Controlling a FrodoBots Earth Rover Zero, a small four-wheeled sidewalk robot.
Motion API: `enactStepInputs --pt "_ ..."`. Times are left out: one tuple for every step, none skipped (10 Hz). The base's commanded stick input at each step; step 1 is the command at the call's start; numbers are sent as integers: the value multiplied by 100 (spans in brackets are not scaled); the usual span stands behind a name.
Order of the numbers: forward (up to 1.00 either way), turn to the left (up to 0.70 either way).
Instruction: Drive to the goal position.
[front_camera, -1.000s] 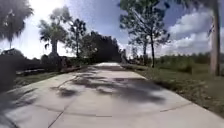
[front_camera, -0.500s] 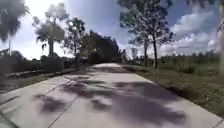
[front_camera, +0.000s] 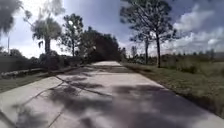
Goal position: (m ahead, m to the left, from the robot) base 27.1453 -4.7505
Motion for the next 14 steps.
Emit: enactStepInputs --pt "85 0" --pt "85 0" --pt "85 0" --pt "85 0" --pt "85 0" --pt "85 0" --pt "85 0" --pt "85 0" --pt "85 0" --pt "85 0" --pt "85 0" --pt "85 0" --pt "85 0" --pt "85 0"
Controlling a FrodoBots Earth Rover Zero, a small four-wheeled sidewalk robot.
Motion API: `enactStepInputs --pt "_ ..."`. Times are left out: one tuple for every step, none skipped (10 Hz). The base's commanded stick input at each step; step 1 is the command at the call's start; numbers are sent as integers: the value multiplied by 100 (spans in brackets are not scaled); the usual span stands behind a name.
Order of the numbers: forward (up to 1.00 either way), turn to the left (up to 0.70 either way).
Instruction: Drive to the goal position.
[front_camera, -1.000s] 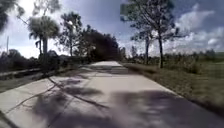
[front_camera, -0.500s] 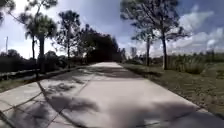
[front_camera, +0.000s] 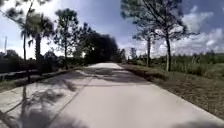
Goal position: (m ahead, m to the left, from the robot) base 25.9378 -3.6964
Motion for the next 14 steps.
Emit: enactStepInputs --pt "85 0" --pt "85 0" --pt "85 0" --pt "85 0" --pt "85 0" --pt "85 0" --pt "85 0" --pt "85 0" --pt "85 0" --pt "85 0" --pt "85 0" --pt "85 0" --pt "85 0" --pt "85 0"
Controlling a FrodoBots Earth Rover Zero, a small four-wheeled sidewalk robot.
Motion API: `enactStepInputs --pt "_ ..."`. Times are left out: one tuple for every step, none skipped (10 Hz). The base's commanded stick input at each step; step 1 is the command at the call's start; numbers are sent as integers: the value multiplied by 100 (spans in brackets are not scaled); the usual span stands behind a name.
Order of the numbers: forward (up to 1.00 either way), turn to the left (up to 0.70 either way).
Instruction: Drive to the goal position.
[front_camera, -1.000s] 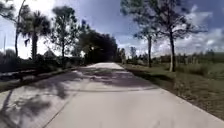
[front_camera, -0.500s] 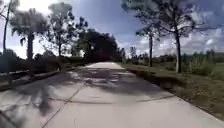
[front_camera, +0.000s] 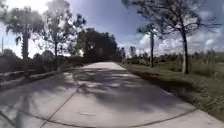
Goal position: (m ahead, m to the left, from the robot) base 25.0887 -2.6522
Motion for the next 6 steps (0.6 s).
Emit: enactStepInputs --pt "85 0" --pt "85 0" --pt "85 0" --pt "85 0" --pt "85 0" --pt "85 0"
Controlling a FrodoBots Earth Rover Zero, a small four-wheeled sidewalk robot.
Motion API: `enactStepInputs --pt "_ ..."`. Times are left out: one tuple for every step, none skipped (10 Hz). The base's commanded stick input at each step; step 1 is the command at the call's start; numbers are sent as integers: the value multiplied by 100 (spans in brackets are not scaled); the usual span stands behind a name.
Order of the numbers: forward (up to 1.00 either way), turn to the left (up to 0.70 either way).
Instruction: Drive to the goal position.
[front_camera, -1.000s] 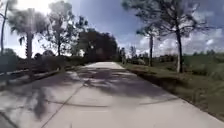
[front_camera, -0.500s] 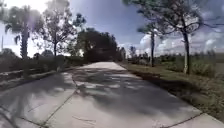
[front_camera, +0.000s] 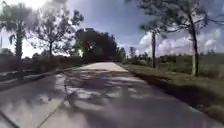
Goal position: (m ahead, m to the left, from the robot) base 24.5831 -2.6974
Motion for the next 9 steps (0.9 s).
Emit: enactStepInputs --pt "85 0" --pt "85 0" --pt "85 0" --pt "85 0" --pt "85 0" --pt "85 0" --pt "85 0" --pt "85 0" --pt "85 0"
